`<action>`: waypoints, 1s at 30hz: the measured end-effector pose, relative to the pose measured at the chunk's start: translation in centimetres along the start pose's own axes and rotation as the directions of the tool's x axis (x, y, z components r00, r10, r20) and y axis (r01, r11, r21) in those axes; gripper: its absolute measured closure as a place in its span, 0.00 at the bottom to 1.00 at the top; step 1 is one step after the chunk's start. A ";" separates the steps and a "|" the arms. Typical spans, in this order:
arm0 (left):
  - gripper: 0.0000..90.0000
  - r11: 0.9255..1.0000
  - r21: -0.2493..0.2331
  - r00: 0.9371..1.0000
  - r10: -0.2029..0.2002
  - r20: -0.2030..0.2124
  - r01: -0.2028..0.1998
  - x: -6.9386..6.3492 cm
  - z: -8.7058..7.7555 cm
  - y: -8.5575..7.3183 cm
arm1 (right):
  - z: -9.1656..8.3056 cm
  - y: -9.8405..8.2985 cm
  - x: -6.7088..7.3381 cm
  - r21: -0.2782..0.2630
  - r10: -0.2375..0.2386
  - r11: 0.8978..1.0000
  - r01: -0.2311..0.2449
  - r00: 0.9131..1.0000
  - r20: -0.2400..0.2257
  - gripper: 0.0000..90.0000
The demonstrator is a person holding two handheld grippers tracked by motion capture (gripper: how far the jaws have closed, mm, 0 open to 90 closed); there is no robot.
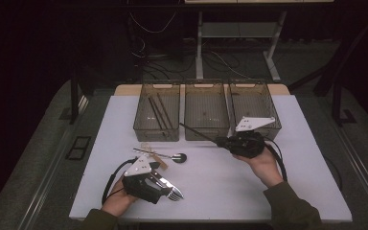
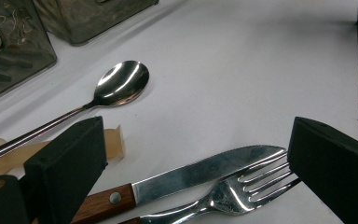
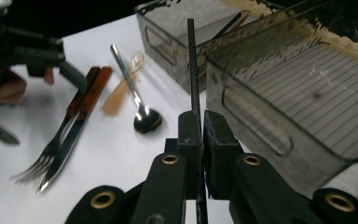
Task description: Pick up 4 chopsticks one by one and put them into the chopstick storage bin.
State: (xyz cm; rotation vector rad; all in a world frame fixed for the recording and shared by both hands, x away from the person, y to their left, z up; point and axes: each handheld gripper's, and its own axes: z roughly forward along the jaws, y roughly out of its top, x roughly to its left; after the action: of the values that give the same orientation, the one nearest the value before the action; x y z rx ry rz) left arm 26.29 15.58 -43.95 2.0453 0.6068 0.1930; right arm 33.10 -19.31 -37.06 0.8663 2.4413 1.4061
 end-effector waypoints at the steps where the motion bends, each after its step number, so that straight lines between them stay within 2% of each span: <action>1: 0.05 1.000 -0.003 1.000 0.006 0.001 -0.006 0.0 0.0 0.0 | 0.1 0.2 0.0 -0.005 0.006 1.000 -0.006 1.000 0.002 0.96; 10: 0.05 1.000 -0.001 1.000 0.007 0.003 -0.007 -0.1 -0.1 0.1 | 1.8 2.6 -0.5 -0.021 0.015 1.000 -0.015 1.000 0.012 0.96; 20: 0.05 1.000 -0.001 1.000 0.009 0.005 -0.009 -0.1 -0.1 0.1 | 3.9 4.9 -1.2 -0.009 0.016 1.000 -0.015 0.999 0.032 0.96; 30: 0.05 1.000 -0.006 1.000 0.009 0.013 -0.009 -0.2 -0.2 0.1 | 6.4 6.7 -2.0 0.006 0.056 0.998 -0.056 0.997 0.058 0.96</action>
State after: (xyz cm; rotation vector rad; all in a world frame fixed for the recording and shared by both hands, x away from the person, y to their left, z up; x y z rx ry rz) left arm 26.14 15.57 -43.73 2.0425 0.5888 0.1858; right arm 40.08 -13.28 -35.06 0.9711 2.3987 1.3709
